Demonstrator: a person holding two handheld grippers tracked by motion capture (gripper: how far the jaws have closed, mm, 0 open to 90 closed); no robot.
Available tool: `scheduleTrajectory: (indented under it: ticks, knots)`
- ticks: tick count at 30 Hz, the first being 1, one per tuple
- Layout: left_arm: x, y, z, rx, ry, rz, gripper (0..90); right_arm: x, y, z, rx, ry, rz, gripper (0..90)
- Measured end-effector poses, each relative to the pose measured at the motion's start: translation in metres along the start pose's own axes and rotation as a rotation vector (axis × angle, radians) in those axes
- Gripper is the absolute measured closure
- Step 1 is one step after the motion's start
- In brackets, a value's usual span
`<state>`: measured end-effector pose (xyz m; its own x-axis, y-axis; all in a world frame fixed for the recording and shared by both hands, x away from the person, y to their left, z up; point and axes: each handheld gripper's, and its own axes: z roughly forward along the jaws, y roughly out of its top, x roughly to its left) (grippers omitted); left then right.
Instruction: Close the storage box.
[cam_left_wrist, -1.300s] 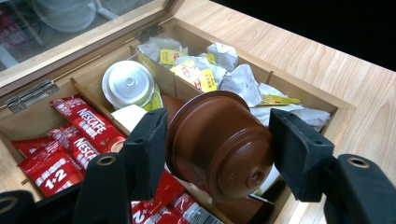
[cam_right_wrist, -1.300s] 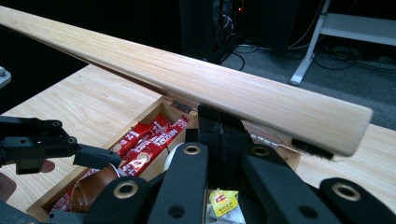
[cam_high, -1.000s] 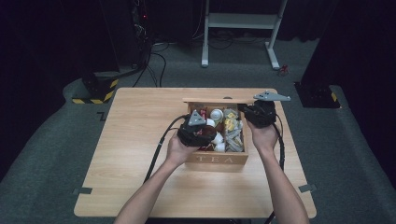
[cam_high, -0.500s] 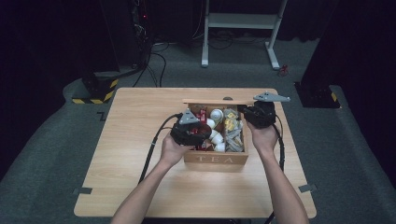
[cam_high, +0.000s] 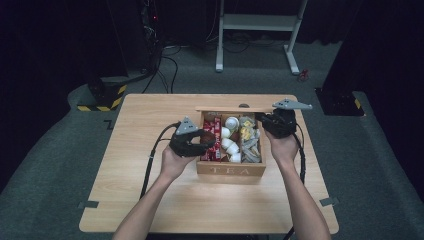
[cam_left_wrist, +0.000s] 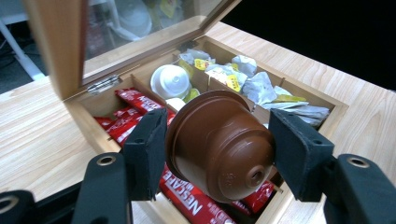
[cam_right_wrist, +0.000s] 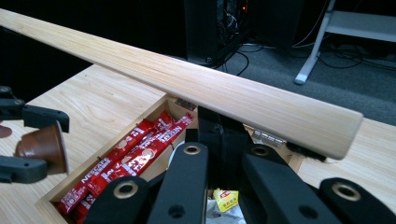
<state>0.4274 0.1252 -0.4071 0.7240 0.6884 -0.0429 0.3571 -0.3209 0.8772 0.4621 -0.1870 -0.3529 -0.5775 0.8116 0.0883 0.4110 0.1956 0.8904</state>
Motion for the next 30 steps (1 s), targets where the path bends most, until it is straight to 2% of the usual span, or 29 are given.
scheduleTrajectory:
  ticks: [7,11,16,19,23,30]
  knots:
    - [0.010,-0.007,-0.011,-0.019,0.019,-0.028,39.8,0.000,0.000,0.000,0.004,-0.002,-0.002,90.0]
    - [0.018,-0.013,-0.018,-0.028,0.034,-0.057,39.7,0.000,-0.001,0.000,-0.002,0.000,0.007,90.0]
    - [0.028,-0.020,-0.028,-0.048,0.057,-0.086,39.8,0.000,-0.001,0.000,0.000,0.000,0.003,90.0]
    - [0.034,-0.026,-0.032,-0.049,0.085,-0.098,39.7,0.001,-0.002,0.000,-0.003,0.005,0.007,90.0]
    - [0.044,-0.036,-0.035,-0.051,0.102,-0.144,39.7,0.001,-0.002,0.001,-0.003,0.002,0.005,90.0]
    - [0.051,-0.047,-0.043,-0.042,0.138,-0.146,39.7,0.002,-0.002,0.001,-0.001,-0.001,0.004,90.0]
